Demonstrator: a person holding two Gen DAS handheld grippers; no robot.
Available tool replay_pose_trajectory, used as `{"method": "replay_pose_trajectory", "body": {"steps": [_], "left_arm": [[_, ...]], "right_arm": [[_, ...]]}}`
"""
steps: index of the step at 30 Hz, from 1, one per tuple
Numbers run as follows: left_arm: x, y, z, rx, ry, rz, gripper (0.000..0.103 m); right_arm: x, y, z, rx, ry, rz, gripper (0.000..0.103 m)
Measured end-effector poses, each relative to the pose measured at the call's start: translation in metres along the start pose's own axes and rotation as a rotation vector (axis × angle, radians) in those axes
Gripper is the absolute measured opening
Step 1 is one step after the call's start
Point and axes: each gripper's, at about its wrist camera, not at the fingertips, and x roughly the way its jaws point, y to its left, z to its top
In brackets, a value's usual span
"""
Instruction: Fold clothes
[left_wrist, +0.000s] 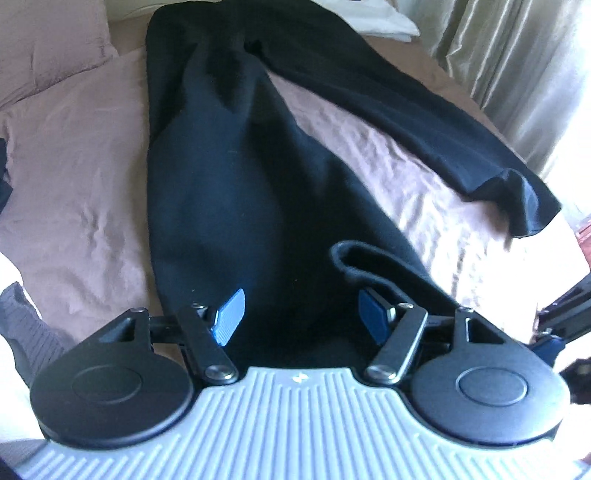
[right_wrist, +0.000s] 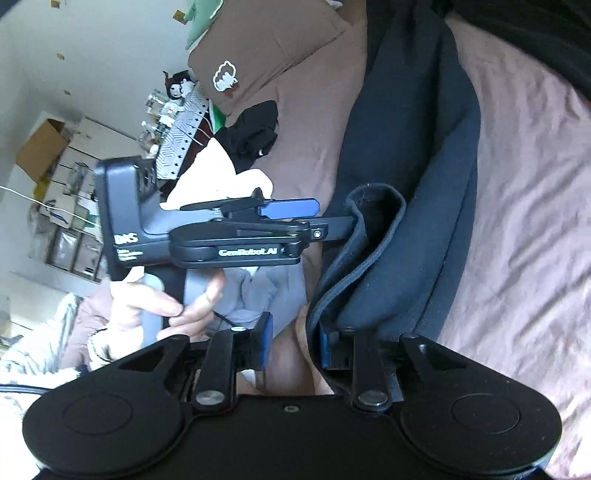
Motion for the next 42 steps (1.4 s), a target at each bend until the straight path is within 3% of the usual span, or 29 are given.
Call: {"method": "replay_pose_trajectory", "body": {"steps": [2, 5, 7, 9, 10, 12, 13, 15, 16, 18, 22, 24, 27, 31, 32, 33, 36, 38, 42], "left_arm": [[0.000, 0.002, 0.000, -0.018, -0.002, 0.022, 0.069], [0.000, 0.005, -0.001, -0.045, -0.026, 0.067, 0.069], [0.000, 0.006, -0.001, -0.063, -0.063, 0.113, 0.069], [-0.005, 0.009, -0.002, -0.114, -0.150, 0.199, 0.069], [-0.007, 0.011, -0.002, -0.125, -0.180, 0.230, 0.069], [-0.010, 0.015, 0.000, -0.131, -0.217, 0.251, 0.069], [-0.010, 0.019, 0.001, -0.143, -0.224, 0.239, 0.071], [-0.005, 0.026, 0.002, -0.175, -0.212, 0.176, 0.079], [0.000, 0.027, 0.002, -0.190, -0.199, 0.147, 0.079], [0.016, 0.025, 0.005, -0.198, -0.153, 0.117, 0.079], [0.046, 0.012, 0.016, -0.140, -0.119, 0.140, 0.079], [0.056, 0.006, 0.020, -0.125, -0.125, 0.147, 0.082], [0.062, -0.003, 0.010, -0.102, -0.036, 0.159, 0.085], [0.070, -0.016, -0.002, -0.070, 0.081, 0.174, 0.086], [0.072, -0.019, -0.006, -0.063, 0.110, 0.178, 0.086], [0.074, -0.022, -0.009, -0.055, 0.140, 0.182, 0.085], [0.077, -0.031, -0.018, -0.037, 0.214, 0.191, 0.085], [0.063, -0.030, -0.022, -0.081, 0.209, 0.181, 0.085], [0.050, -0.028, -0.017, -0.156, 0.205, 0.140, 0.086]], "right_arm": [[-0.002, 0.001, -0.003, -0.022, 0.028, 0.007, 0.033], [-0.003, 0.009, -0.009, -0.133, 0.093, -0.010, 0.046], [0.016, 0.015, -0.012, -0.219, 0.162, -0.122, 0.047], [0.035, 0.018, -0.014, -0.289, 0.213, -0.251, 0.048], [0.038, 0.017, -0.012, -0.302, 0.195, -0.255, 0.048], [0.034, 0.015, -0.004, -0.247, 0.128, -0.132, 0.048], [0.029, 0.011, 0.002, -0.197, 0.099, -0.029, 0.048], [0.021, 0.004, 0.012, -0.120, 0.041, 0.121, 0.048], [0.016, 0.000, 0.017, -0.104, -0.001, 0.133, 0.049], [0.009, -0.012, 0.023, -0.091, -0.091, 0.033, 0.052], [0.022, -0.050, 0.035, -0.069, -0.160, -0.298, 0.052], [0.030, -0.074, 0.037, -0.013, -0.164, -0.330, 0.052], [0.046, -0.101, 0.041, 0.041, -0.178, -0.319, 0.052], [0.076, -0.099, 0.046, -0.002, -0.212, -0.347, 0.054], [0.082, -0.091, 0.045, -0.059, -0.210, -0.333, 0.037], [0.088, -0.081, 0.044, -0.123, -0.198, -0.332, 0.008], [0.082, -0.040, 0.031, -0.290, -0.276, -0.393, 0.006], [0.066, -0.017, 0.018, -0.359, -0.330, -0.452, 0.006], [0.052, -0.027, 0.001, -0.375, -0.350, -0.704, 0.006]]}}
